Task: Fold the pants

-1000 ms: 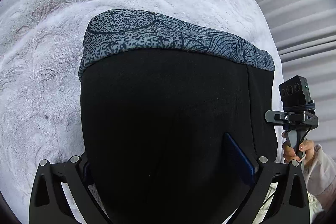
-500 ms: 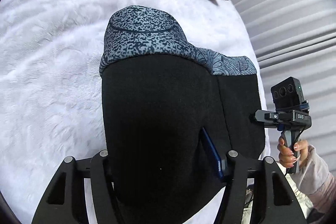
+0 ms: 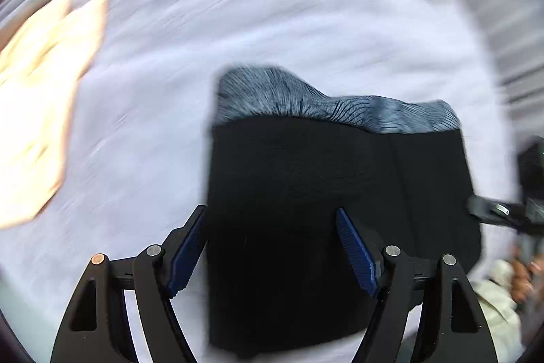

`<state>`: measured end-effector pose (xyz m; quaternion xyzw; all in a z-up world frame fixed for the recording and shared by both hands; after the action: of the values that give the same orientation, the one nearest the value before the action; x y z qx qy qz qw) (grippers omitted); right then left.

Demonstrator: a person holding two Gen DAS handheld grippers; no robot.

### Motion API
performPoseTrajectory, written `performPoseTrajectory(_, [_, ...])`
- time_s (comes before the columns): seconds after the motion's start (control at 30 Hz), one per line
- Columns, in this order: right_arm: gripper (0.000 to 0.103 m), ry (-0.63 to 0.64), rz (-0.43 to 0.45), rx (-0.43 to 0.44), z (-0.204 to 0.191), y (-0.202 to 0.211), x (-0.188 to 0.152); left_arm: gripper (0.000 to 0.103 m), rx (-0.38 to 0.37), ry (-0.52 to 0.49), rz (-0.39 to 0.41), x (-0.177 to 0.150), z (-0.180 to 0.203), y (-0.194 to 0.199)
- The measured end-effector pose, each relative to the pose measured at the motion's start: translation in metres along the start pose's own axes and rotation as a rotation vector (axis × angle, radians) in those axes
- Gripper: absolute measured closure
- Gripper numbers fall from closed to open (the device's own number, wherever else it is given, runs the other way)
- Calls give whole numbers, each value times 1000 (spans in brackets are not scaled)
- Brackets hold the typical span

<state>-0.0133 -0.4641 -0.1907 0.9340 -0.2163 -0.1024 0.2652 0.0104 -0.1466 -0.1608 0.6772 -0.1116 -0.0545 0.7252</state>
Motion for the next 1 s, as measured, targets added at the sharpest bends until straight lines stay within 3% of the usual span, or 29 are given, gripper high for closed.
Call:
performPoseTrajectory(0.1, [42,7,-50,-234,20,-15,-13,27,-3,99,40,-5,-30,13])
performPoseTrajectory(0.23, [47,118,8,-354,-7,7,-20,27,26,106,120,4,-39,36])
performPoseTrajectory(0.37, [51,215,70,-335,-51,15,-13,27,44,71,86,7,-12,19])
performPoseTrajectory(0.47, [51,287,47,-360,-70,-9,-8,27,66,38,21,-13,12,-7])
performPoseTrajectory(0.6, [51,317,-77,-548,-43,-61,-14,20,110,-11,53,-32,33,-5])
performPoseTrajectory(0.67, [51,346,-73,-603,-31,-64,-26,20,135,-34,60,-38,36,-1])
performPoseTrajectory(0.8, [51,389,-73,-659,-36,-59,-43,20,136,-36,44,-45,35,2])
performPoseTrajectory(1.0, [47,336,-67,-678,-49,-50,-45,20,115,-28,60,-54,29,20])
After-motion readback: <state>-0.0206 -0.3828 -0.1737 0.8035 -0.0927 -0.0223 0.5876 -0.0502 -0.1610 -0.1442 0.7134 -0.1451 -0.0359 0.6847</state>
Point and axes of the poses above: each gripper's, at about its wrist camera, not at the fingertips, and y roughly against the way its jaws point, z to its right, x to its top, the point moved 6 cm from there along -y, roughly the way its jaws point, and after that the axes turned 8 degrees about x, right-handed, at the moved point
